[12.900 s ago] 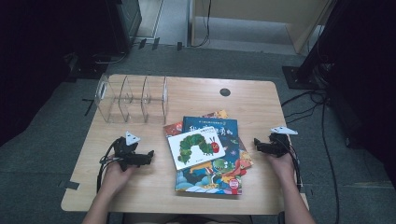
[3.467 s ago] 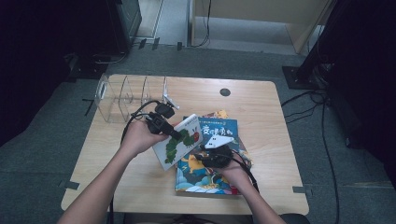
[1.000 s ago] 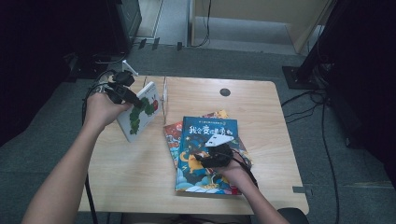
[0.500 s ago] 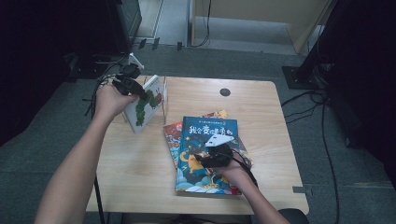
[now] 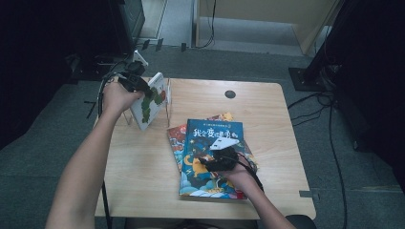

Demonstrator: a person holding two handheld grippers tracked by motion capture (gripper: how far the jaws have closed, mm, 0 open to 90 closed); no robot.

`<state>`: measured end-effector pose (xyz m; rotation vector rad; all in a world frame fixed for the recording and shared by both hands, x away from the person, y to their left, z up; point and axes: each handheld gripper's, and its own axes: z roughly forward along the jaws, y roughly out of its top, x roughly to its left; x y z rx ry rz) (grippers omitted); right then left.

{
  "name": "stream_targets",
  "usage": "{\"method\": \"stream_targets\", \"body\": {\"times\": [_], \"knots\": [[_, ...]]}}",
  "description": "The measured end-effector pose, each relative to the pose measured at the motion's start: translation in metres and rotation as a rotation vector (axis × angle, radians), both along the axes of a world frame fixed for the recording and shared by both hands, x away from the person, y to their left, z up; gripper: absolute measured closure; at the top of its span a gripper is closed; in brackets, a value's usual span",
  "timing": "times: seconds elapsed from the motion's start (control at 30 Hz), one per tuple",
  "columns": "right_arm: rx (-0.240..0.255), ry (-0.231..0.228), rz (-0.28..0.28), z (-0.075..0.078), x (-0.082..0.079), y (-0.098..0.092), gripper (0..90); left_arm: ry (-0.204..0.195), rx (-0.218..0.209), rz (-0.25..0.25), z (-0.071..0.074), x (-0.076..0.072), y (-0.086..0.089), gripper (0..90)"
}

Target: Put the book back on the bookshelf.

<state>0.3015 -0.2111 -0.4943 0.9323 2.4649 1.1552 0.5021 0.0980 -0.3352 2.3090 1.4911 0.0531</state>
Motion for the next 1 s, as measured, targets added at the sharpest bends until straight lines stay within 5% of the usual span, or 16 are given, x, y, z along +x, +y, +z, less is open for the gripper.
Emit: {"method": "stream_targets", "body": {"times": [1.0], "knots": [[0.0,0.001,-0.002,0.0,0.0,0.0,34.8,-0.036,-0.005,0.035,-0.023,0.012,-0.009,77.3]]}}
